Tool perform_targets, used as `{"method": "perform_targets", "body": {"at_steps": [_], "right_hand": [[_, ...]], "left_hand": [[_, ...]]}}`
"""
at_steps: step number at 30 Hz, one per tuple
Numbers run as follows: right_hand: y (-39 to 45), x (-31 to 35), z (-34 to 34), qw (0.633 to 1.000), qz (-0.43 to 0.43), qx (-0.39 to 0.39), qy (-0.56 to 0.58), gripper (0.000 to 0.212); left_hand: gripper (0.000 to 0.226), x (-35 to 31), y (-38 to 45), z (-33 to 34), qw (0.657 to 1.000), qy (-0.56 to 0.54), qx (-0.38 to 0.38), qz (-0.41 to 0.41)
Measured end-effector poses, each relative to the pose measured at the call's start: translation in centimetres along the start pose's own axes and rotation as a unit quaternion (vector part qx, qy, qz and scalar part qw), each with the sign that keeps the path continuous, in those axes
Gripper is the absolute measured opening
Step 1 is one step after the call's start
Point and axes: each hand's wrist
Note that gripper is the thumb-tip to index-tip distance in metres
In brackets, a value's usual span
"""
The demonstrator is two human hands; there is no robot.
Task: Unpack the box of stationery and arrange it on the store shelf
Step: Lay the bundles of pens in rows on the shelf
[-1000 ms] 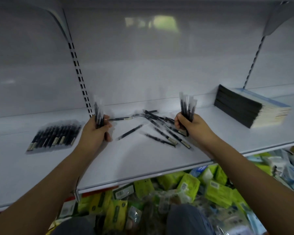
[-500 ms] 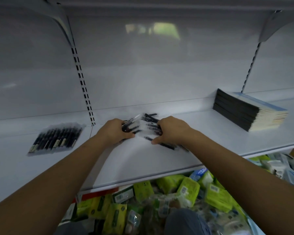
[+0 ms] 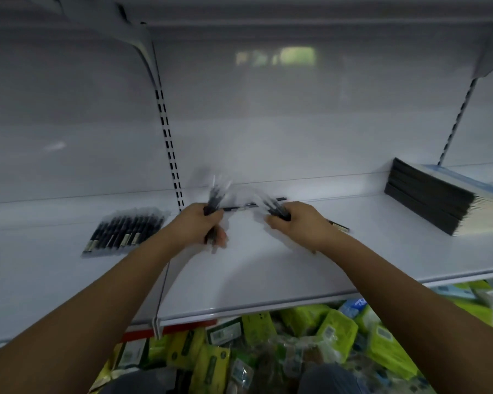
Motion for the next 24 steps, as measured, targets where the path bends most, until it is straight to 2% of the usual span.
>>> {"method": "perform_targets", "body": {"at_steps": [2, 5, 7, 10, 13, 15, 18, 21, 24], "right_hand": [[-0.1, 1.3, -0.1, 0.986, -0.005, -0.046, 0.16, 0.028], [0.2, 2.1, 1.0, 0.942, -0.032, -0.113, 0.315, 0.012], [0.2, 1.6, 2.7, 0.924, -0.026, -0.14, 0.354, 0.011], [0.1, 0.6, 5.3, 0.937, 0.003, -0.123, 0.327, 0.015], [0.9, 1.3, 5.9, 0.927, 0.043, -0.108, 0.357, 0.012], [1.5, 2.6, 6.1, 0.913, 0.061, -0.096, 0.391, 0.017], [2.6, 5.0, 7.4, 0.935, 0.053, -0.074, 0.342, 0.03], [3.9, 7.7, 9.5, 0.927, 0.055, -0.058, 0.366, 0.029], [5.4, 10.3, 11.5, 0.908, 0.067, -0.036, 0.413, 0.027]], "left_hand": [[0.021, -0.2, -0.7, 0.0, 0.984, -0.177, 0.0, 0.037], [0.012, 0.5, -0.7, -0.1, 0.96, -0.255, -0.041, 0.108], [0.014, 1.5, -1.2, 0.8, 0.955, -0.274, -0.054, 0.096], [0.01, 2.7, -2.3, 2.3, 0.964, -0.255, -0.059, 0.046], [0.009, 2.9, -2.4, 1.2, 0.944, -0.322, -0.069, 0.026], [0.007, 3.8, -2.3, -1.2, 0.947, -0.301, -0.106, 0.027], [0.021, 6.3, -2.4, -5.9, 0.966, -0.18, -0.187, 0.006], [0.038, 8.8, -2.7, -10.8, 0.955, -0.06, -0.289, -0.029], [0.04, 10.9, -3.0, -14.6, 0.94, 0.009, -0.335, -0.066]]}}
Point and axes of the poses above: each hand's wrist, its own y-axis towards the middle knuckle, its own z-axis out of the palm, x = y × z, and after that the axes turned 12 degrees about -z, right-handed
